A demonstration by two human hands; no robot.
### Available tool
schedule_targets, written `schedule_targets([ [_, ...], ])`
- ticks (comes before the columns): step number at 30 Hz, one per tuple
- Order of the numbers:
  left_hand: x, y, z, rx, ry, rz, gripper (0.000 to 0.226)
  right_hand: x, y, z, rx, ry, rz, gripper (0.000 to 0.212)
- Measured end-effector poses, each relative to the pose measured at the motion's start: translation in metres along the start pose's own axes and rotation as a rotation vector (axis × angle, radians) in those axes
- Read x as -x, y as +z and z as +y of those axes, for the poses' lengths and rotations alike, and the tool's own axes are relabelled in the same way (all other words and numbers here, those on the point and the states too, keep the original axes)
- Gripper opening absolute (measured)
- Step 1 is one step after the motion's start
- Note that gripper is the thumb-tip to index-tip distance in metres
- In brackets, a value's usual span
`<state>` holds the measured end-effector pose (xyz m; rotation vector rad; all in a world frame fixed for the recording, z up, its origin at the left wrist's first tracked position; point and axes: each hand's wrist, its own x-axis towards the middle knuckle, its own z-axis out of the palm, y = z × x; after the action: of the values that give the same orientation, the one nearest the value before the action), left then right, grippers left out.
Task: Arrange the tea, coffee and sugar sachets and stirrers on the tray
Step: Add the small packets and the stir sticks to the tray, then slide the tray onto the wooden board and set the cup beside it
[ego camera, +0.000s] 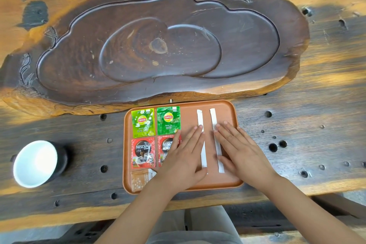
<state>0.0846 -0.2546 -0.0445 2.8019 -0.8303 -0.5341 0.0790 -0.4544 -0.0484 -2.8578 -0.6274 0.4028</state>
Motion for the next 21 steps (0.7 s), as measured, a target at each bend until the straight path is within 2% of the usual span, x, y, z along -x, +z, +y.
schedule_targets([
  [2,0.005,-0.007,0.000,0.017,-0.028,0.082,0.071,0.001,-0.003,-0.002,-0.050,0.038,0.096,0.055],
  [5,0.020,-0.022,-0.011,0.064,-0.190,0.213,0.055,0.000,-0.010,-0.004,-0.086,0.171,0.186,0.045],
  [9,0.051,-0.030,-0.045,0.122,-0.490,0.361,0.037,-0.001,-0.015,-0.005,-0.107,0.350,0.143,0.051],
  [12,0.073,-0.030,-0.069,0.140,-0.700,0.323,0.029,-0.003,-0.024,-0.007,-0.149,0.468,0.072,0.054],
  [16,0.088,-0.026,-0.087,0.387,-0.942,0.216,0.026,-0.004,-0.028,-0.009,-0.241,0.609,-0.051,0.060],
  [21,0.086,-0.027,-0.091,0.630,-0.981,0.141,0.024,-0.002,-0.025,-0.014,-0.411,0.668,-0.075,0.060],
])
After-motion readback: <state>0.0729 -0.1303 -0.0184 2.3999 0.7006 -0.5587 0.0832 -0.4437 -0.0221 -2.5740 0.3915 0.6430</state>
